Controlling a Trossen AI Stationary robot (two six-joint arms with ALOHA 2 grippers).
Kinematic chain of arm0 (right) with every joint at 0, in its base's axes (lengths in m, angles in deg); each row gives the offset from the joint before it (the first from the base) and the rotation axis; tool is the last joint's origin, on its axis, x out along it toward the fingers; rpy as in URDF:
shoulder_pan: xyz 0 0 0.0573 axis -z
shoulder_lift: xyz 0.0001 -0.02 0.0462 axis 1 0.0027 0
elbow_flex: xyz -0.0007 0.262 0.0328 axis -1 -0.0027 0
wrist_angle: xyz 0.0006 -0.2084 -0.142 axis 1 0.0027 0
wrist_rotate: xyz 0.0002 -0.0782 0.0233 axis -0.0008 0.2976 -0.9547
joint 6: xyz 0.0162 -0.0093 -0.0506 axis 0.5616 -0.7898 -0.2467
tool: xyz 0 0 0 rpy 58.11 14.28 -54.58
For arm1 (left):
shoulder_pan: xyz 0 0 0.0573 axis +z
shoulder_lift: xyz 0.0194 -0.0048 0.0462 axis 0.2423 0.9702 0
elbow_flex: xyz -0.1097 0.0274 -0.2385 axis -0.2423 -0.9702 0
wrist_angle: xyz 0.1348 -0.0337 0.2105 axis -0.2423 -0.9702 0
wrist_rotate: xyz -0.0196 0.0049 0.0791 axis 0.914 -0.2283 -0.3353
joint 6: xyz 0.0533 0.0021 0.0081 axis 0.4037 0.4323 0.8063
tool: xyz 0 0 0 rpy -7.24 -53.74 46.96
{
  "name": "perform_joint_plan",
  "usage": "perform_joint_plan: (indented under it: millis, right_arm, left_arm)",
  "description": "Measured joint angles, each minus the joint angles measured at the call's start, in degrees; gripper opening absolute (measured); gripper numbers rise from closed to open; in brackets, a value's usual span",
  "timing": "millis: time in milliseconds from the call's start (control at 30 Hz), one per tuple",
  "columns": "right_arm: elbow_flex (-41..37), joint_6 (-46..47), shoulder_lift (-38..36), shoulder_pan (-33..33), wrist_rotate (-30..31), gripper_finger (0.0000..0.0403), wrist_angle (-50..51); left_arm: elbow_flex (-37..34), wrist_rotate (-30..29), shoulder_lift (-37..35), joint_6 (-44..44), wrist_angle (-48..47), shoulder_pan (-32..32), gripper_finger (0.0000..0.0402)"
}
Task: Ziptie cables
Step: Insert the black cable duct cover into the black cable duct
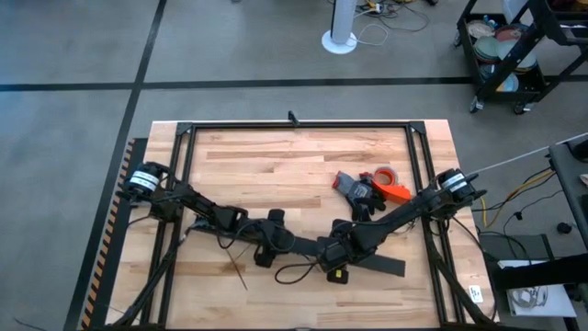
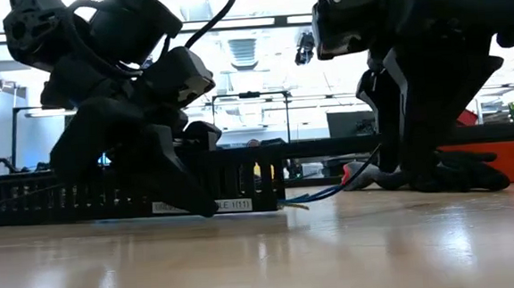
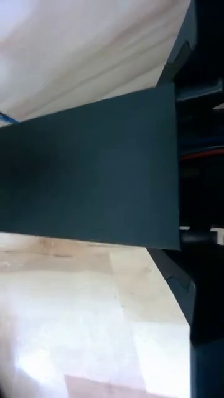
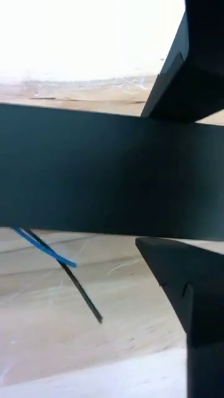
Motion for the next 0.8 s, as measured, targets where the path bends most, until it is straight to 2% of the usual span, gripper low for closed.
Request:
perform_joint_plan:
  millis: [200,400,567,800]
  right_arm:
    - [1.08,0.07,-0.04,-0.02,0.12,0.0298,0.40]
    - [2.55,-0.45,-0.04,-0.02,0.28,0.0301,1.03]
    - [6.05,-1.91,-0.53,-0.04,0.35,0.0289,3.78]
    - [9.16,-2.52,-1.86,-0.39,2.66,0.0293,5.45]
  left_arm:
    - [0.11,-0.45,-0.32,-0.02,-0.36,0.12,0.0294]
    - [0.09,0.04,-3.14,-0.02,-4.29,0.12,0.0301]
    - [0.07,0.07,-8.97,0.01,-11.20,0.10,0.0296]
    - [0.07,0.12,-16.07,-2.30,-28.13,0.10,0.0307]
